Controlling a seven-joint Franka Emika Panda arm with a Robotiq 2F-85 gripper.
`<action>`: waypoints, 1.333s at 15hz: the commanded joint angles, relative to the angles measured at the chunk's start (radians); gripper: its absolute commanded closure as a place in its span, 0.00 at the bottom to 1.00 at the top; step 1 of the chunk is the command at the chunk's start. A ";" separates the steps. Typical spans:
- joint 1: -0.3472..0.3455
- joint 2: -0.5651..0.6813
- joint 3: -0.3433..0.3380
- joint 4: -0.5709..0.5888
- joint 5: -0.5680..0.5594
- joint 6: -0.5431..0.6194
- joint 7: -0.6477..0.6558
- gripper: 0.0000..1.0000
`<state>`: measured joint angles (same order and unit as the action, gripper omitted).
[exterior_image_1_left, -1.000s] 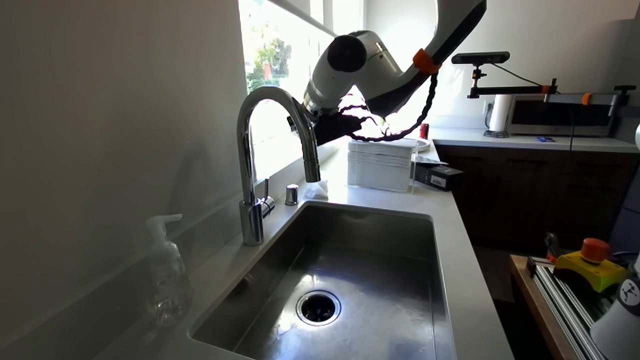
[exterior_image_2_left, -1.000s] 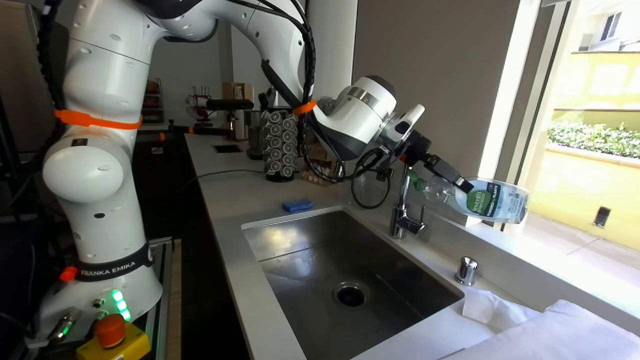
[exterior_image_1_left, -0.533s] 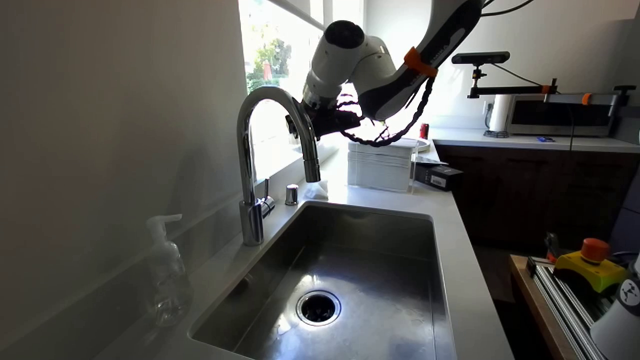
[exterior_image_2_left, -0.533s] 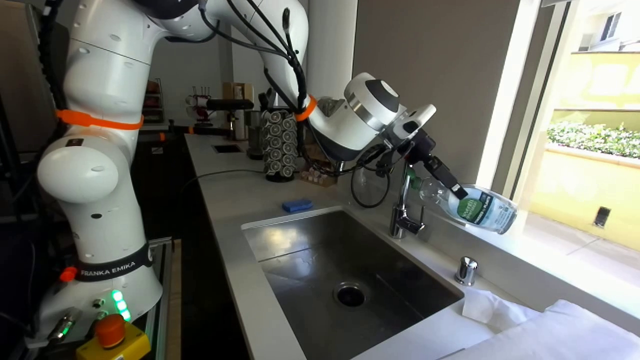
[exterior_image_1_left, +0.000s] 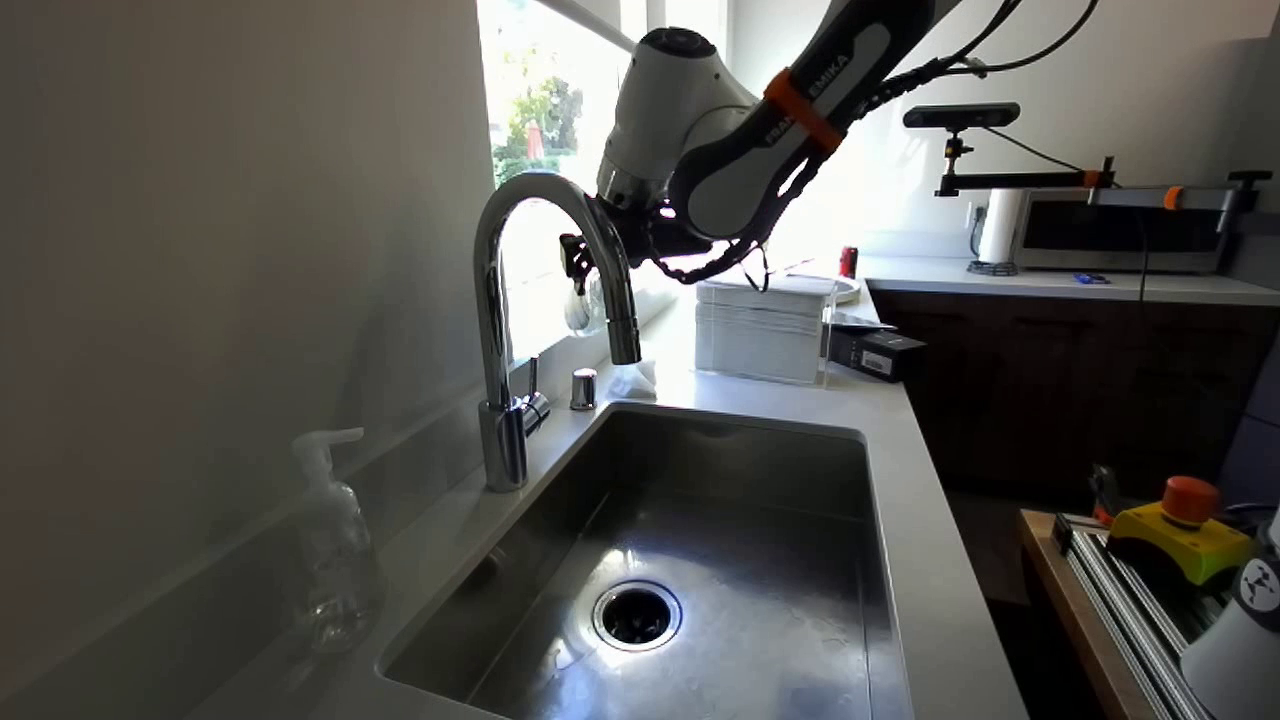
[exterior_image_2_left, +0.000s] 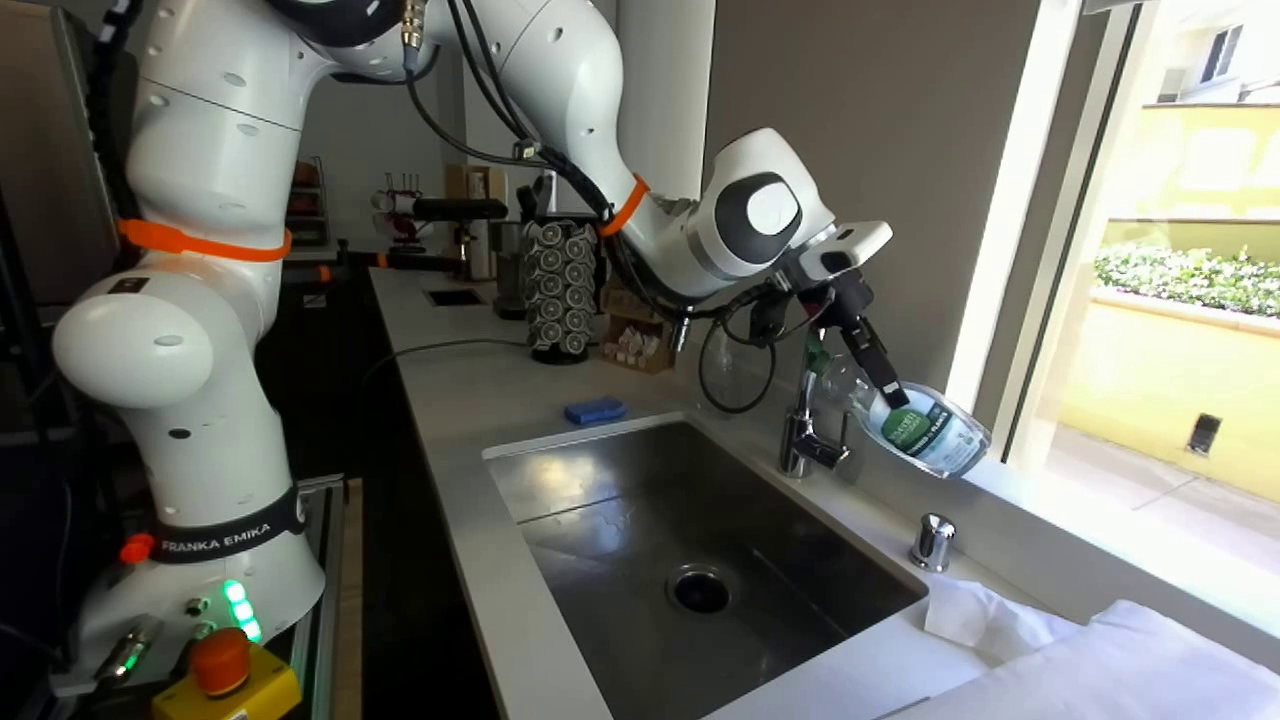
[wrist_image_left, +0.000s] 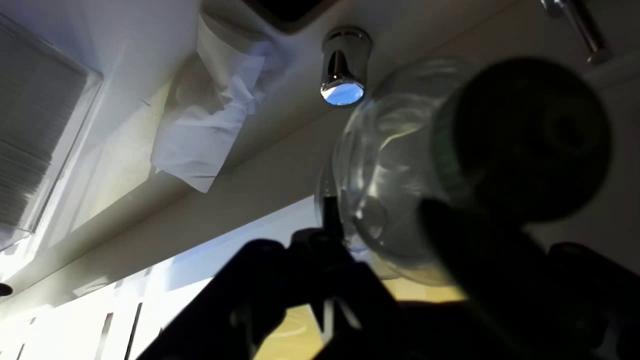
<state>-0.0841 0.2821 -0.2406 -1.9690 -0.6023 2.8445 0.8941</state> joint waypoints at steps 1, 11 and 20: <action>-0.024 -0.009 0.046 0.021 0.240 -0.060 -0.208 0.73; -0.049 0.002 0.069 0.129 0.637 -0.295 -0.486 0.73; -0.069 0.012 0.065 0.170 0.749 -0.432 -0.534 0.48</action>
<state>-0.1539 0.2935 -0.1725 -1.8026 0.1449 2.4168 0.3622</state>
